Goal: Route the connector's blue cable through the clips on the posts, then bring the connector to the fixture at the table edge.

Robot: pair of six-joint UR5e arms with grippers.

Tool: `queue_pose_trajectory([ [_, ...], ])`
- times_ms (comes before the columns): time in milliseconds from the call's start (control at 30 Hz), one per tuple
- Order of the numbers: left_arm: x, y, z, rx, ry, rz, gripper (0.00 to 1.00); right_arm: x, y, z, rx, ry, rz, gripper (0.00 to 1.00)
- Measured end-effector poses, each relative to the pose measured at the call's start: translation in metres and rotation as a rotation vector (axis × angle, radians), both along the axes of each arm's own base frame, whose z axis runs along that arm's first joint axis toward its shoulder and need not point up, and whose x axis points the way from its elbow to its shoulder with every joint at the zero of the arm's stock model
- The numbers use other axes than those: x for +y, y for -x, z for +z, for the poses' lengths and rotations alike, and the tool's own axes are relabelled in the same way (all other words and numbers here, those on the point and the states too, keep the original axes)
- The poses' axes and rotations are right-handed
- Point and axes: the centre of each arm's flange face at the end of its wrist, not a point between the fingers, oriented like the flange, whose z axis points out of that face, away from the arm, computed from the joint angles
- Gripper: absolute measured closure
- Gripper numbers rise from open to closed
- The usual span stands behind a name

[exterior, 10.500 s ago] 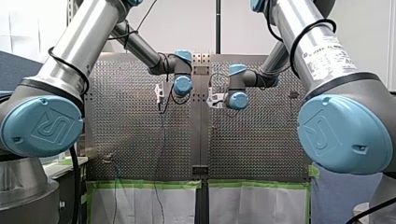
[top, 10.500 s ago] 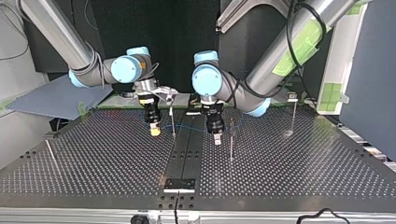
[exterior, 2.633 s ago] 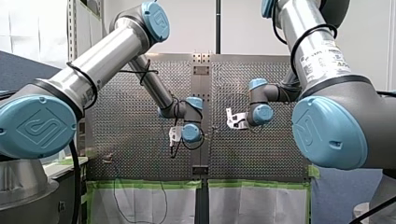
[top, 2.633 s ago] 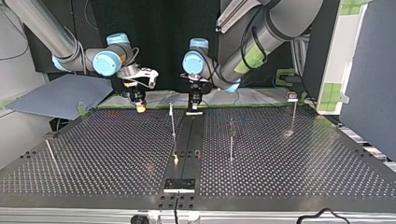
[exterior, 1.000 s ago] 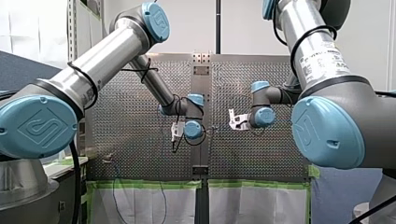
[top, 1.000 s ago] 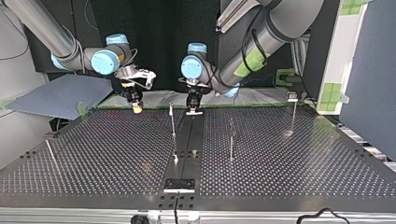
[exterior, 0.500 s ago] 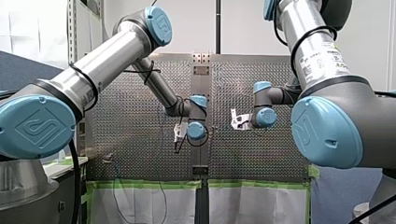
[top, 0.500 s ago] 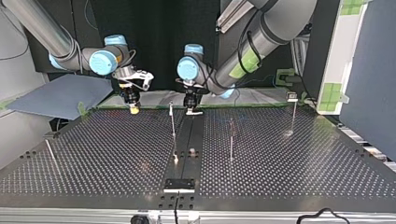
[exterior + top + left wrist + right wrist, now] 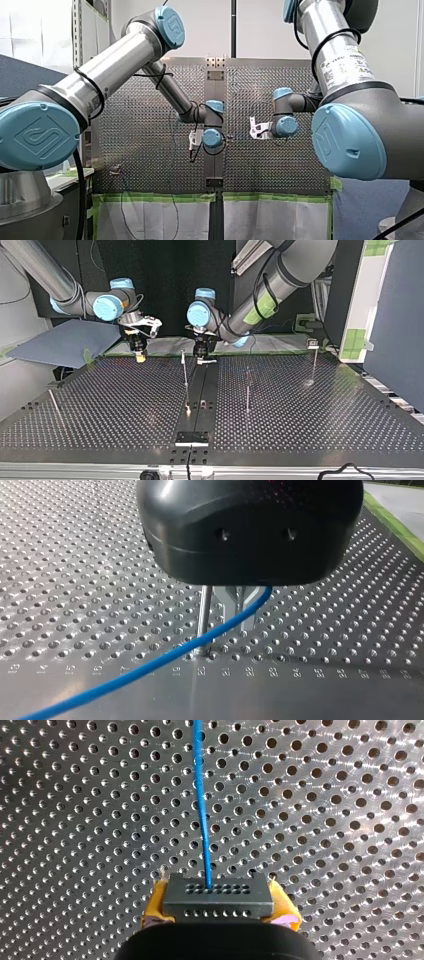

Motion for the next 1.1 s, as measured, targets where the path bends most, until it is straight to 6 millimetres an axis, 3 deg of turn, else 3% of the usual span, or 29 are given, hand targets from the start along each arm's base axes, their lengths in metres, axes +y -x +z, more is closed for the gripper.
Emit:
queue_pose_trajectory([
  [1100,-0.005,-0.002,0.006,-0.003,-0.001,-0.001,1.0,-0.013,0.006,-0.007,-0.054,0.012,-0.018,1.0],
])
